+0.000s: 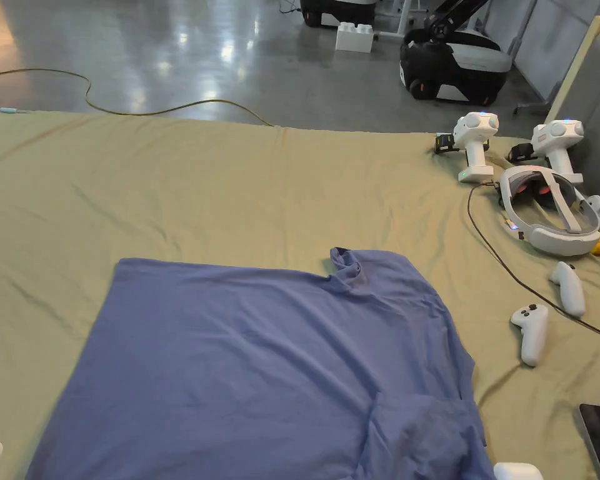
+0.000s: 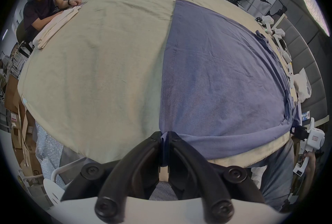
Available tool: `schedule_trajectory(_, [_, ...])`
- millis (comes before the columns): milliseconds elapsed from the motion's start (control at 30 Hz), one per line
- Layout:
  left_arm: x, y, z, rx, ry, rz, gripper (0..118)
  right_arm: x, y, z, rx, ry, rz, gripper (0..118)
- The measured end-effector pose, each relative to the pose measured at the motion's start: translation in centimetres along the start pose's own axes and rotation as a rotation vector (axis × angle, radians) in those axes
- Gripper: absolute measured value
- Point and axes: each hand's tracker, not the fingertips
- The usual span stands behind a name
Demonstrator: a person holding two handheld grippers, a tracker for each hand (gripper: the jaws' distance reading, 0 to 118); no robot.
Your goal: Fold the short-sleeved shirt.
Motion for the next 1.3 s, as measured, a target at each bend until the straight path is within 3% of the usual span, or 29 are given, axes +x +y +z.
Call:
schedule_trajectory(167, [-0.2, -0.1, 0.3, 0.011, -0.005, -0.002, 8, -0.6, 0.1, 1.2, -0.028, -0.013, 0.076, 9])
schedule_trajectory(400, [0.7, 0.8, 3.9, 0.13, -0.038, -0.007, 8, -0.8, 1.1, 4.6, 0.057, -0.019, 0.071, 8])
schedule_trajectory(667, [2.0, 8.4, 4.9, 0.252, -0.057, -0.036, 8, -1.1, 8.0, 6.6, 0.173, -0.01, 0.077, 8])
schedule_trajectory(1000, [3.7, 18.7, -1.1, 0.2, -0.059, -0.005, 8, 0.2, 19.3, -0.2, 0.124, -0.008, 0.032, 8])
schedule_trajectory(1300, [3.9, 22.2, -6.2, 0.095, -0.049, 0.018, 8, 0.7, 22.1, -6.2, 0.029, -0.006, -0.018, 11])
